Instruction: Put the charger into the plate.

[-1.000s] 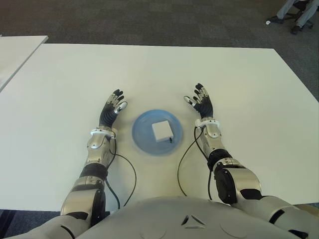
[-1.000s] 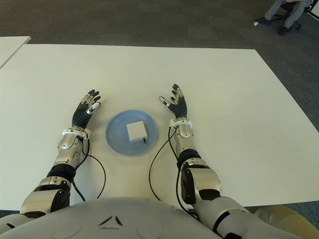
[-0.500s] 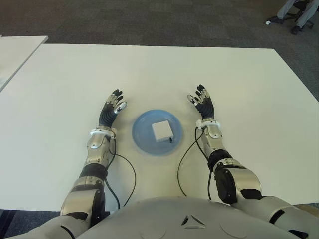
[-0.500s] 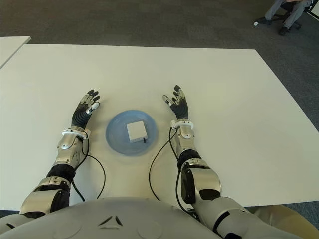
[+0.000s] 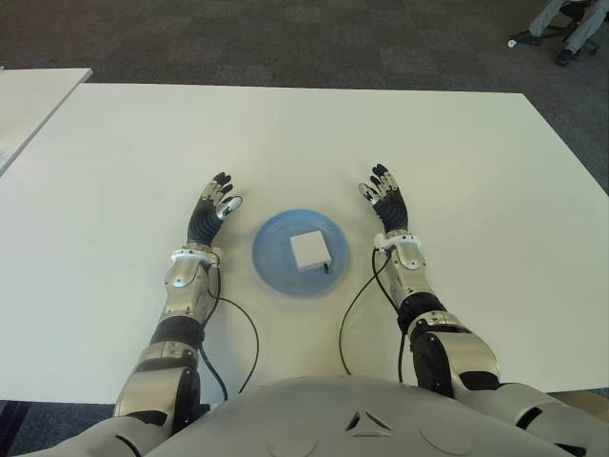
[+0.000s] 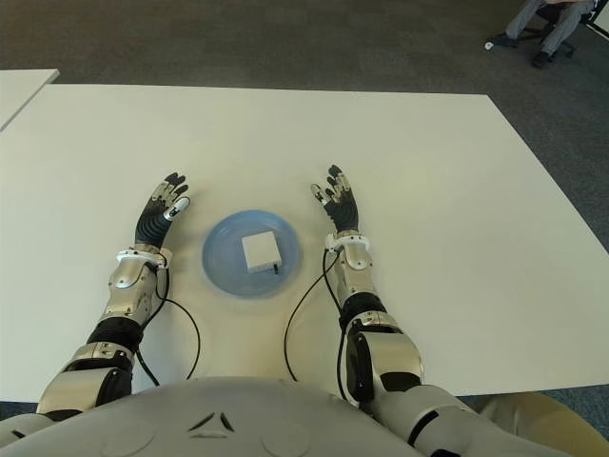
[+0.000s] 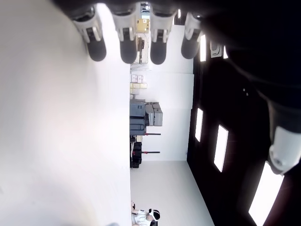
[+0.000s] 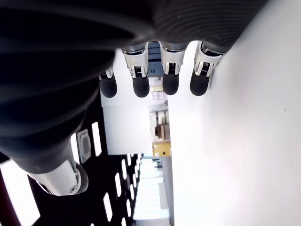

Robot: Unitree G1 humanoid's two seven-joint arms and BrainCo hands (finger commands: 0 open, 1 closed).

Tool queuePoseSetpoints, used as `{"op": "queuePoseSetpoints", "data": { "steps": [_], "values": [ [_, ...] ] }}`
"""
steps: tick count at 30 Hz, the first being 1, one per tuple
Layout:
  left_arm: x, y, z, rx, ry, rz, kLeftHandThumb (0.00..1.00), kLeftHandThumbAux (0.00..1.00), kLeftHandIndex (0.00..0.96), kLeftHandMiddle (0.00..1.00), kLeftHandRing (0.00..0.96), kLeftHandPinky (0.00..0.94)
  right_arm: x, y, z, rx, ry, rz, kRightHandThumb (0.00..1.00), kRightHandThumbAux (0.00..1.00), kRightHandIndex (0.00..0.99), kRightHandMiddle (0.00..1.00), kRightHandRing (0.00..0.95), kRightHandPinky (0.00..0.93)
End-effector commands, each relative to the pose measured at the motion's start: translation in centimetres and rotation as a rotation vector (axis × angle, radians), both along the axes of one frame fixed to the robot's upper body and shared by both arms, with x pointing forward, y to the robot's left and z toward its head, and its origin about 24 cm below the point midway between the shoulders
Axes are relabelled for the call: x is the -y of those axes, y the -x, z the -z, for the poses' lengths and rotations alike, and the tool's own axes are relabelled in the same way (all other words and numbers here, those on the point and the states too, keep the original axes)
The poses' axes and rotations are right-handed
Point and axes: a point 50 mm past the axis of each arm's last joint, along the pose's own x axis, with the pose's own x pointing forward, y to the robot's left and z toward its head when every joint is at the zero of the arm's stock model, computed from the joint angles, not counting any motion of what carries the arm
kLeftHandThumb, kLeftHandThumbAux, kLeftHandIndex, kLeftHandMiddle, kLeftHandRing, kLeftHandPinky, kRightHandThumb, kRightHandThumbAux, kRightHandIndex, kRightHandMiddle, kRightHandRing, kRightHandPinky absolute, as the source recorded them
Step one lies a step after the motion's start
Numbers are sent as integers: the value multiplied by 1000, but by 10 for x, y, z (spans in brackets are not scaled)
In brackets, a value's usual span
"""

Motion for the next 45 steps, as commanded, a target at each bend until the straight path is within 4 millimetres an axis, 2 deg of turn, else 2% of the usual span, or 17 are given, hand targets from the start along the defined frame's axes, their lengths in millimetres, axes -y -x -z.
{"op": "queuePoseSetpoints", "data": {
  "steps": [1, 30, 45],
  "values": [
    [2, 22, 25, -152, 7, -10, 0, 569, 13, 90, 88, 99, -2, 16, 18, -85, -6, -11, 0, 670, 0, 50, 23, 12],
    [-1, 22, 21, -150, -1, -6, 0, 558, 12, 85, 80, 100, -13, 28, 21, -87, -9, -40, 0, 698, 0, 50, 28, 43],
    [0, 21, 21, -160, -2, -1, 0, 557, 20, 95, 92, 117, -18, 31, 24, -98, -10, -42, 0, 665, 1, 70, 49, 46]
  ]
}}
